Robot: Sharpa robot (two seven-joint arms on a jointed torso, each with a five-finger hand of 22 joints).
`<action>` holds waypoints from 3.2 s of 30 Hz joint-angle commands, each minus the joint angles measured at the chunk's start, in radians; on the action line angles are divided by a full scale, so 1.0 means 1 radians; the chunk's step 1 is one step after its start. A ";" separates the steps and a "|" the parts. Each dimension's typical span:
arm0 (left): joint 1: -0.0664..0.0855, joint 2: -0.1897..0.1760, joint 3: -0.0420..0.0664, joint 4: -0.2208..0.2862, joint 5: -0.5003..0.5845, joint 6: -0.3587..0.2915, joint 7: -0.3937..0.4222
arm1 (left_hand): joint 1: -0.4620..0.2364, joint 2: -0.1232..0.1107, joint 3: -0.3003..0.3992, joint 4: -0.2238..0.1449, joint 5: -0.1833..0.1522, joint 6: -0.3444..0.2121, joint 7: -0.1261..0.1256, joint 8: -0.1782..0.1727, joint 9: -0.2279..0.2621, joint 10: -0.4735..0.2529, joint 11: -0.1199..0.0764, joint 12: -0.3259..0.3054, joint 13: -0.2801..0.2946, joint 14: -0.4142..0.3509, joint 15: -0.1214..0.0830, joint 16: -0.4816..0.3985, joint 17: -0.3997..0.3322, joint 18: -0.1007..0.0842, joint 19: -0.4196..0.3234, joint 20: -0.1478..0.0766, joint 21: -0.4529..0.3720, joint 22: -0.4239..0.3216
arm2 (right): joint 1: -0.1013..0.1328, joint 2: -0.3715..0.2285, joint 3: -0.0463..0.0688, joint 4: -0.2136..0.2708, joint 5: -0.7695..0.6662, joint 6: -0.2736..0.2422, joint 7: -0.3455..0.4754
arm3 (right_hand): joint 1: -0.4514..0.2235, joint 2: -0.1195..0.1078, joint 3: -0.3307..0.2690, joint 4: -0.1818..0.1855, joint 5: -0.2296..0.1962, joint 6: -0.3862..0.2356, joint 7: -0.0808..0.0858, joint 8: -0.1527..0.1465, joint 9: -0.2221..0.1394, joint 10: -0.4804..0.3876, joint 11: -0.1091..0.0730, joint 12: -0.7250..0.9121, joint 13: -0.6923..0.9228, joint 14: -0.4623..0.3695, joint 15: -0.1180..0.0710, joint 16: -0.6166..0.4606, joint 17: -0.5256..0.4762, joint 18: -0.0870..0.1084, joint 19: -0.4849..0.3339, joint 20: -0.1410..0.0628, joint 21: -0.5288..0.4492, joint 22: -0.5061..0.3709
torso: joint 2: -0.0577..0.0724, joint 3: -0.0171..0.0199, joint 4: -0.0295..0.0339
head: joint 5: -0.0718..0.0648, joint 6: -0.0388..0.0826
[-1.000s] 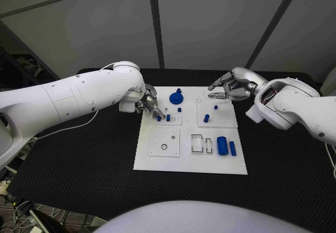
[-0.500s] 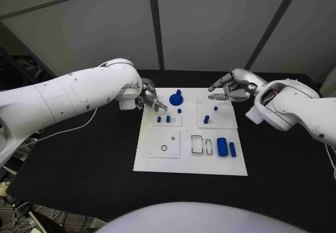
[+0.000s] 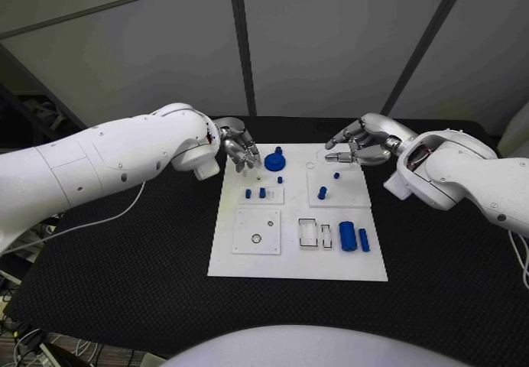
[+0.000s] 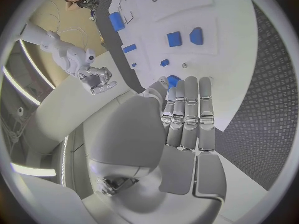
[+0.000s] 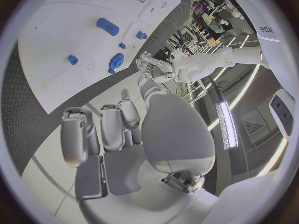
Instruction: Assemble the parts on the task board
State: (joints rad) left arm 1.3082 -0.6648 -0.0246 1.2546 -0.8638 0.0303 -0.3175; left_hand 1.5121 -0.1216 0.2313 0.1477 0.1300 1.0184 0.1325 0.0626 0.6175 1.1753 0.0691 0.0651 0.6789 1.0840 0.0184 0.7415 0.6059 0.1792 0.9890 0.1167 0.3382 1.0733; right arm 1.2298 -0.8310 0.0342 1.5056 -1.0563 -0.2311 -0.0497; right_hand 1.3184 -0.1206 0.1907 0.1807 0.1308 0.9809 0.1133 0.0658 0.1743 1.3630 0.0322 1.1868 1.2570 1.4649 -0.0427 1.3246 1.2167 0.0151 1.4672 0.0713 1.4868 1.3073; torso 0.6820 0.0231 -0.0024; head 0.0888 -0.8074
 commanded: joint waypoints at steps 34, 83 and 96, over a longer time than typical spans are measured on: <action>-0.065 0.121 -0.058 -0.077 -0.570 -0.125 0.366 | -0.035 -0.050 -0.012 -0.084 -0.021 0.055 0.001 0.006 -0.392 -0.016 0.016 0.009 -0.608 0.164 -0.010 0.272 0.074 0.000 0.145 -0.002 0.064 0.073 | 0.002 0.014 0.000 -0.004 -0.003 -0.041 0.034 | 0.014 0.004 0.010 0.008 0.007 0.005 -0.001 0.001 0.007 -0.083 -0.004 -0.170 -0.137 0.005 -0.004 -0.087 -0.092 0.032 -0.004 -0.006 -0.084 0.088 | 0.001 0.0003 -0.0003 | -0.019 0.027; -0.068 0.165 -0.057 -0.117 -0.578 -0.054 0.322 | -0.040 -0.050 0.116 -0.132 -0.022 -0.006 0.002 -0.001 -0.480 -0.020 0.028 0.001 -0.617 0.216 0.000 0.456 0.152 0.001 0.140 0.005 0.170 0.207 | 0.002 0.013 0.000 0.002 -0.003 -0.031 0.026 | 0.015 0.005 0.012 0.009 0.008 0.007 -0.001 0.001 0.008 -0.077 -0.004 -0.166 -0.136 0.008 -0.004 -0.082 -0.083 0.030 0.000 -0.007 -0.079 0.094 | 0.001 -0.0003 0.0000 | -0.019 0.011; -0.068 0.174 -0.057 -0.117 -0.578 -0.038 0.321 | -0.052 -0.038 0.138 -0.134 -0.022 0.012 0.010 0.018 -0.494 -0.011 0.024 0.008 -0.615 0.222 -0.003 0.472 0.153 0.003 0.139 0.006 0.176 0.218 | 0.002 0.015 0.000 0.001 -0.003 -0.030 0.026 | 0.015 0.005 0.012 0.009 0.008 0.007 -0.001 0.001 0.008 -0.077 -0.004 -0.166 -0.136 0.008 -0.004 -0.082 -0.083 0.030 0.000 -0.007 -0.079 0.094 | 0.001 0.0001 -0.0012 | -0.020 0.012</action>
State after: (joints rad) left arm 1.2442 -0.4929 -0.0786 1.1373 -1.4364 -0.0459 0.0103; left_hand 1.4668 -0.1639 0.3646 0.0137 0.1102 1.0244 0.1437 0.0757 0.1246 1.1606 0.0983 0.0687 0.0638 1.3010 0.0161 1.2086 0.7576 0.1791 1.1289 0.1202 0.5099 1.2908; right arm 1.2296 -0.8168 0.0342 1.5046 -1.0570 -0.2606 -0.0287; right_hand 1.3236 -0.1153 0.1991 0.1891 0.1347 0.9810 0.1133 0.0658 0.1804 1.2844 0.0285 1.0222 1.1204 1.4649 -0.0427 1.2409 1.1326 0.0308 1.4635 0.0676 1.4092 1.3073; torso 0.6825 0.0229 -0.0024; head 0.0705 -0.7962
